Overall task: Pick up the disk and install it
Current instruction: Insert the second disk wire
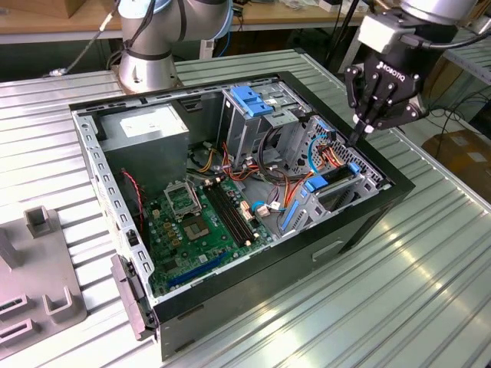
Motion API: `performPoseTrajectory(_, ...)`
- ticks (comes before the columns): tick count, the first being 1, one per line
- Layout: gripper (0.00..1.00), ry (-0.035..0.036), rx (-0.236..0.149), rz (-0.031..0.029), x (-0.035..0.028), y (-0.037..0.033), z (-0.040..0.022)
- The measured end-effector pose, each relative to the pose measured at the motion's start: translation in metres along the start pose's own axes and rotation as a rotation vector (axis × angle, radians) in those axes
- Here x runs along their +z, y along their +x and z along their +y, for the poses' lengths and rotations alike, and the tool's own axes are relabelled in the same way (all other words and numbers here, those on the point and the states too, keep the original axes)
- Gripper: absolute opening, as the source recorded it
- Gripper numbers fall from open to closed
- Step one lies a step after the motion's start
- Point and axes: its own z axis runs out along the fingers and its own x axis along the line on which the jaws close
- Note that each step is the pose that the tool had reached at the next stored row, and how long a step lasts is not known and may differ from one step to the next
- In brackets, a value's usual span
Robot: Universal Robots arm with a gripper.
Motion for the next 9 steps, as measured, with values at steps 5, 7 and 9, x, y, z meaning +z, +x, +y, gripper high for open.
performPoseTrajectory(5, 0.10, 0.0000, 0.000, 0.0001, -0.0011, -0.0050, 0.0066)
performPoseTrajectory(7, 0.10, -0.0001, -0.001, 0.0008, -0.0003, -0.0080, 0.0086)
performPoseTrajectory(9, 0.10, -0.0015, -0.001, 0.0095, 0.0000, -0.0196, 0.0089)
